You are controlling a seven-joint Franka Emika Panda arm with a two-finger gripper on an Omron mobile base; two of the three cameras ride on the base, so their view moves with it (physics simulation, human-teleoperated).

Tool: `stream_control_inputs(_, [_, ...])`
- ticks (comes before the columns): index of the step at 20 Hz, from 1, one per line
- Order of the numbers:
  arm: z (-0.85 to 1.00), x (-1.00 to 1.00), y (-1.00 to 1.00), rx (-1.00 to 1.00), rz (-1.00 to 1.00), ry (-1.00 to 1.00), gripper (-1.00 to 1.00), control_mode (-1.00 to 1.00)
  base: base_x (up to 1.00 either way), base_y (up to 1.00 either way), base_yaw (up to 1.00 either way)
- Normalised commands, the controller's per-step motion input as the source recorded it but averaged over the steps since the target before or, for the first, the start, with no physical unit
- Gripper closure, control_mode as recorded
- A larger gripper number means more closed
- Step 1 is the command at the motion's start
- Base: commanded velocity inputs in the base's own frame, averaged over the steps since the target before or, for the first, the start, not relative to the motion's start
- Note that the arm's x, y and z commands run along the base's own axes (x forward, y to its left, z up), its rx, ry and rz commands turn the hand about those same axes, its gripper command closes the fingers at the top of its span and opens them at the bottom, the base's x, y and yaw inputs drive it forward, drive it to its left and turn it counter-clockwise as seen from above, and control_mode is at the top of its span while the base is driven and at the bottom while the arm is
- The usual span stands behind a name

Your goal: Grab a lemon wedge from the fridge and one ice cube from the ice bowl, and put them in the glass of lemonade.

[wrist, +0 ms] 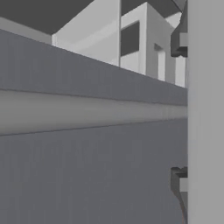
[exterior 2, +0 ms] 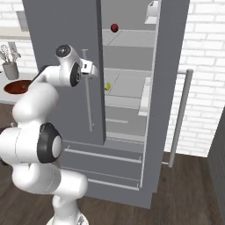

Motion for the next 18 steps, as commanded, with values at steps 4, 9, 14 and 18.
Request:
stream_control_inputs(4, [-0.25, 0.43, 0.00, 0.00, 0.00, 0.00, -1.00, -1.00, 0.00, 0.00, 0.00])
stream_control_inputs(9, [-0.22, 0.49, 0.00, 0.00, 0.00, 0.00, -1.00, -1.00, 0.00, 0.00, 0.00])
stream_control_inputs(14, [-0.07, 0.43, 0.02, 0.00, 0.00, 0.00, -1.00, -1.00, 0.00, 0.00, 0.00])
stream_control_inputs(18, [-0.02, 0.26, 0.12, 0.00, 0.00, 0.00, 1.00, -1.00, 0.00, 0.00, 0.00])
